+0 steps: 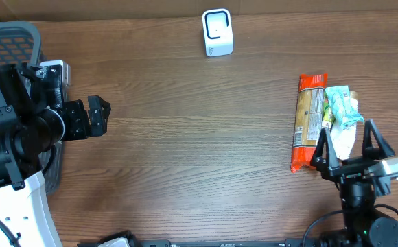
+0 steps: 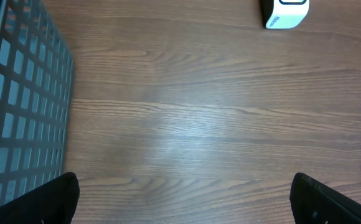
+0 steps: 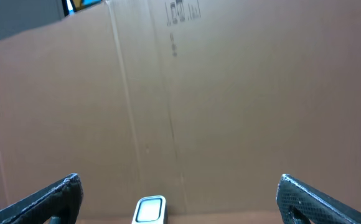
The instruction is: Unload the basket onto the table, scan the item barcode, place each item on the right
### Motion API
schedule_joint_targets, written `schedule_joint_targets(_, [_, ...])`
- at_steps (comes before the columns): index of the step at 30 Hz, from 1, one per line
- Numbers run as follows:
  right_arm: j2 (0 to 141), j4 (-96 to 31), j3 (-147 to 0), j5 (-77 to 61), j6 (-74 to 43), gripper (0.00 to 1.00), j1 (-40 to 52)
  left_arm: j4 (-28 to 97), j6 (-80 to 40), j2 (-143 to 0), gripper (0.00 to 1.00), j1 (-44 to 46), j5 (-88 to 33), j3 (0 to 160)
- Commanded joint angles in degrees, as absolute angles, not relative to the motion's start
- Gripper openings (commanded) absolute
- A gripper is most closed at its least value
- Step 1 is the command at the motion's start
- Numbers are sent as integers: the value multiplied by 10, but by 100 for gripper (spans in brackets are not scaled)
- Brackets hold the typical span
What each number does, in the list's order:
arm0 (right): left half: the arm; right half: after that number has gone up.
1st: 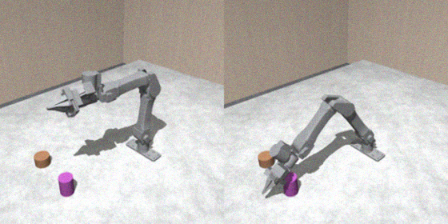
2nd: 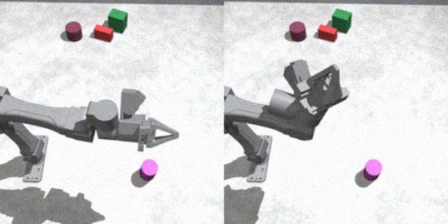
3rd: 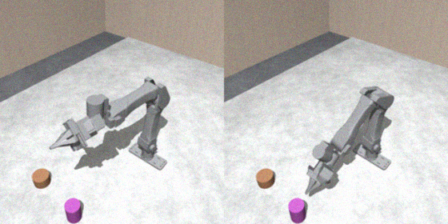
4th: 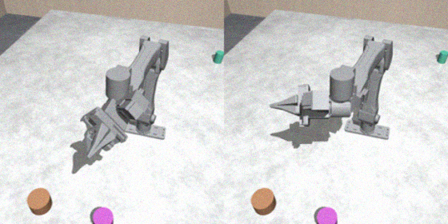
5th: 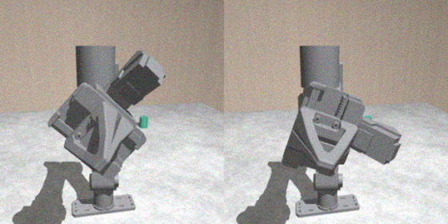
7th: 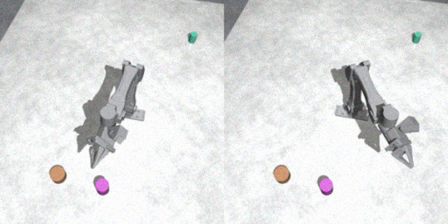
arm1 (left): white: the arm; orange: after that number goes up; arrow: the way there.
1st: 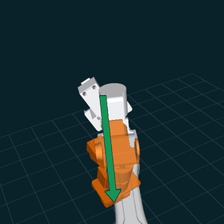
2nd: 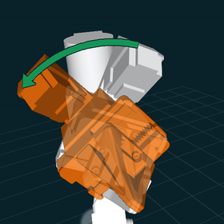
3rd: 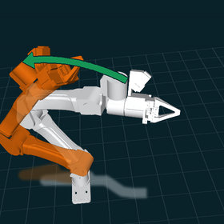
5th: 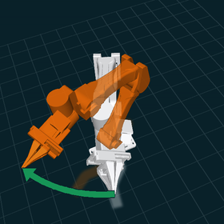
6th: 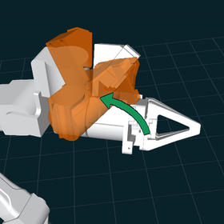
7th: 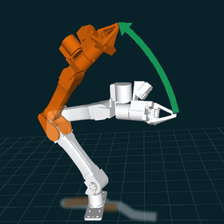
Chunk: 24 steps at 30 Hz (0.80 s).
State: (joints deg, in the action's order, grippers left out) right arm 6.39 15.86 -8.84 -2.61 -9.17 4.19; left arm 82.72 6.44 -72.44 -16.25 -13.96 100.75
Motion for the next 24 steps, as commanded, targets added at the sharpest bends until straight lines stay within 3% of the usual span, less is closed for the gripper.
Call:
schedule_joint_targets(1, [43,176,-55,-26,-91,100,51,827,75,-728,100,-165,-145,1005])
schedule_joint_targets(24, [1,95,-4,-24,-91,100,55,827,75,-728,99,-165,-145,1005])
